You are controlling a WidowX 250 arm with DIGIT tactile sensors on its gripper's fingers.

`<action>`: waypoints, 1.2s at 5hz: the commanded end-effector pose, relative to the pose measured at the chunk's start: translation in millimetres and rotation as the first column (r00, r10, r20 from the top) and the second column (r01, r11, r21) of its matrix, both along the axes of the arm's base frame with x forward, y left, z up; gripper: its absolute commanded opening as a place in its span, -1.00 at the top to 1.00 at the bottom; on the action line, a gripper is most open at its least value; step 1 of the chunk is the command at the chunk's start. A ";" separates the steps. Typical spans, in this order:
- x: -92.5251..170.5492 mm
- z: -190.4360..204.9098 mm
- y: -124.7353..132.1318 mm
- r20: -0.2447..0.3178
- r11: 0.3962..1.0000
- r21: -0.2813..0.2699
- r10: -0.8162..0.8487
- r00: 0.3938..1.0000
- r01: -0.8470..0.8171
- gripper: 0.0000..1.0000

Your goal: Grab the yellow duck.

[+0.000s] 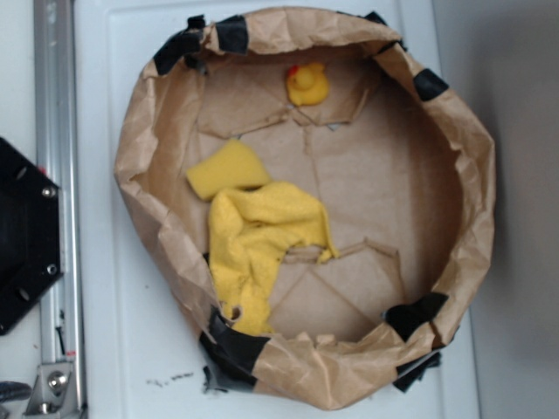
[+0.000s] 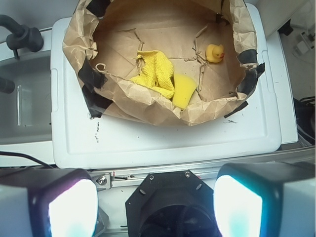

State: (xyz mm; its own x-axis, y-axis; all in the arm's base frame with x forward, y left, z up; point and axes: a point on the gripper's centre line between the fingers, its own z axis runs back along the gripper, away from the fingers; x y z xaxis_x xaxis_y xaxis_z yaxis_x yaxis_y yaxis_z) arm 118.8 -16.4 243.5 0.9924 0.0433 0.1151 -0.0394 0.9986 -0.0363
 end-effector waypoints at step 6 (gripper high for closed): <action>175.2 -141.1 43.8 0.023 0.758 0.233 -0.630 0.776 0.609 -1.00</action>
State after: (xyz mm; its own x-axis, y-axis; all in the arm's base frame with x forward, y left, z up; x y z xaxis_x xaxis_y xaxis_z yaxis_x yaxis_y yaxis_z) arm 287.1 39.8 91.7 0.7930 -0.5974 0.1191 0.5783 0.7998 0.1609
